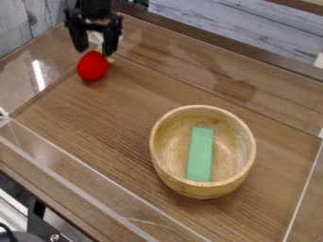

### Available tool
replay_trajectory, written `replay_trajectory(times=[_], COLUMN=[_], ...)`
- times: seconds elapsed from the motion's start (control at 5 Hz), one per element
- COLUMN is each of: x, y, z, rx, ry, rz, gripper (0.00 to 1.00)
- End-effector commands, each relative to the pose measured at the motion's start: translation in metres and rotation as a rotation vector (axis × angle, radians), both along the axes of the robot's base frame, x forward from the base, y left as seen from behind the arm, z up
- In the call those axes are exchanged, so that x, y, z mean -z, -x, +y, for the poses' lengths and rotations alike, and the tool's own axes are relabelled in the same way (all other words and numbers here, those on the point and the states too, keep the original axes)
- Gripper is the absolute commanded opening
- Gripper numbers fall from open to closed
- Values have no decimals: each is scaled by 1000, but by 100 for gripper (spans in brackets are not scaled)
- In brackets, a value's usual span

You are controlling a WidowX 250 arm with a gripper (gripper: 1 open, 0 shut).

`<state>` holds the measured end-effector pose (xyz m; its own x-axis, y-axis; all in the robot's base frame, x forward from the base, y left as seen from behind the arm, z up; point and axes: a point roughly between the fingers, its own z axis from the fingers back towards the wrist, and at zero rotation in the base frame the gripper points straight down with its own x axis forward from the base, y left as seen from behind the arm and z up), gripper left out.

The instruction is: Move the red object to the left side of the table

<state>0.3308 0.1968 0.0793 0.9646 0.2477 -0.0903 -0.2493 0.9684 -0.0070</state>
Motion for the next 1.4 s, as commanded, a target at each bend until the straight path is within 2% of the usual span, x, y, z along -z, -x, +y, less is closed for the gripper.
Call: replay_trajectory(times=[0.0,0.2,0.4,0.6,0.8,1.0,1.2], x=[-60,-71,-71,-67,-62,-59,-56], y=[-7,-9,-16,-26,-29,-40,-42], z=[-9,-7,0,8,17,16,13], rx=[30,40,46,17,-13,17,50], ry=[-44,-38,-35,-42,-52,-57,-59], rz=[-109,-123,-124,-120,-108,-99,-91], gripper=[100,100,100,0,0,0,0])
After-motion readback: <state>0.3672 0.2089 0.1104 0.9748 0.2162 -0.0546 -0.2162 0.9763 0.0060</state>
